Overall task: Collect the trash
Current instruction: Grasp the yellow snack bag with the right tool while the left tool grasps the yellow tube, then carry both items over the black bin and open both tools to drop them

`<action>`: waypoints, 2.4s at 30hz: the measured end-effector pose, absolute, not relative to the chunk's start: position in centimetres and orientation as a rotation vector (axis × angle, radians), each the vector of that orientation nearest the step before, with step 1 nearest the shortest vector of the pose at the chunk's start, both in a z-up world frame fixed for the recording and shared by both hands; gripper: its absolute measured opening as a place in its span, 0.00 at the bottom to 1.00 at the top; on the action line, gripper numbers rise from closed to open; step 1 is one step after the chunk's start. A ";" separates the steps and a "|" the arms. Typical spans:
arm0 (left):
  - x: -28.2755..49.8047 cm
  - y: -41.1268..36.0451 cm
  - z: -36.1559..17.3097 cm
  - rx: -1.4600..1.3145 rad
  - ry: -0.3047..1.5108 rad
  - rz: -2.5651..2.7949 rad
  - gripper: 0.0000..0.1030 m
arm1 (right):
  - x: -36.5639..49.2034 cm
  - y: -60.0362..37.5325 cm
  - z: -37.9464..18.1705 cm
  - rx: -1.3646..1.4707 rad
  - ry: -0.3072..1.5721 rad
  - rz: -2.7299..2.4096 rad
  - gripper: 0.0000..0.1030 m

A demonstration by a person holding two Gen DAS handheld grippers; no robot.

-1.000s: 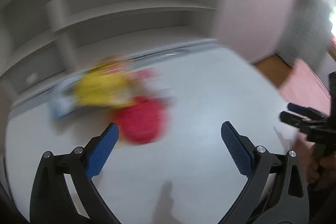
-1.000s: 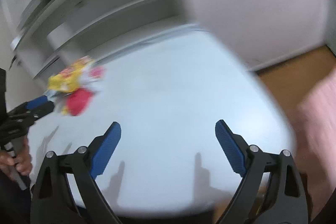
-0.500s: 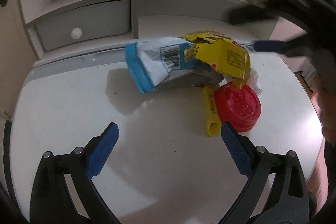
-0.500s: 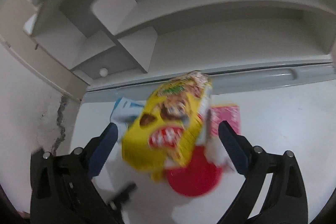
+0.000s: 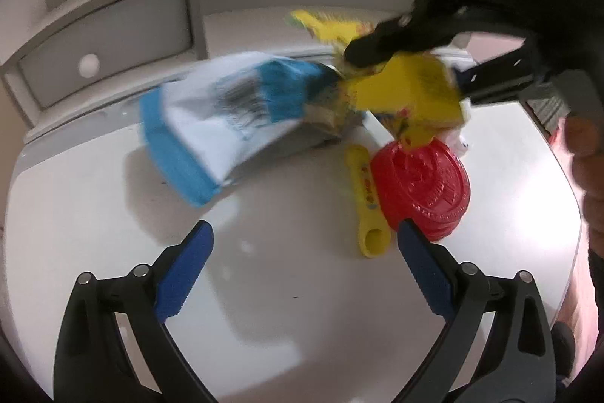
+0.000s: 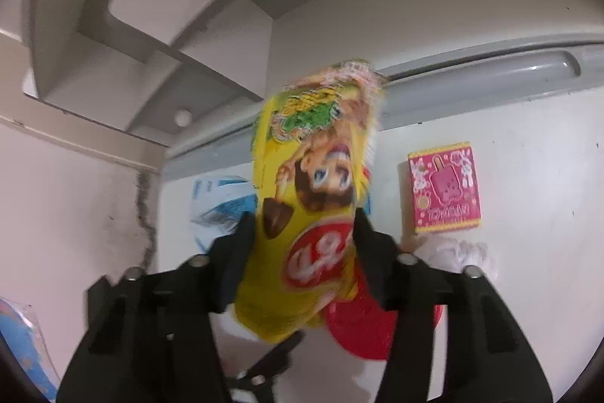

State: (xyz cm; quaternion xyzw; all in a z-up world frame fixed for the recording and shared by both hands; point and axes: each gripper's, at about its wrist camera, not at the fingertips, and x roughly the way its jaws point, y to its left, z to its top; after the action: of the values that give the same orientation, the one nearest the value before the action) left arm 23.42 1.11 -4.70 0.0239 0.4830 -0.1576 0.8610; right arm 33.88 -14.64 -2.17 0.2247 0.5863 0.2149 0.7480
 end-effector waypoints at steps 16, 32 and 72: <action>25.3 -1.6 -5.8 0.201 0.974 -0.289 0.88 | 23.9 -24.0 3.1 0.436 1.061 0.386 0.48; 22.9 -7.4 -0.8 0.240 0.943 -0.294 0.12 | 1.7 -46.2 0.7 0.540 0.922 -0.173 0.49; -9.4 -64.4 -21.6 0.877 1.075 -1.499 0.12 | -31.5 -69.2 -25.9 1.000 1.118 -0.761 0.50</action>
State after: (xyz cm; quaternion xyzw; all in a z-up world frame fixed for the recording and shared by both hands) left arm -9.41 -64.36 -21.65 0.3660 0.4487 -0.6260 0.5224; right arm -31.53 -69.20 -25.87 0.4433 0.4953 -0.3374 0.6666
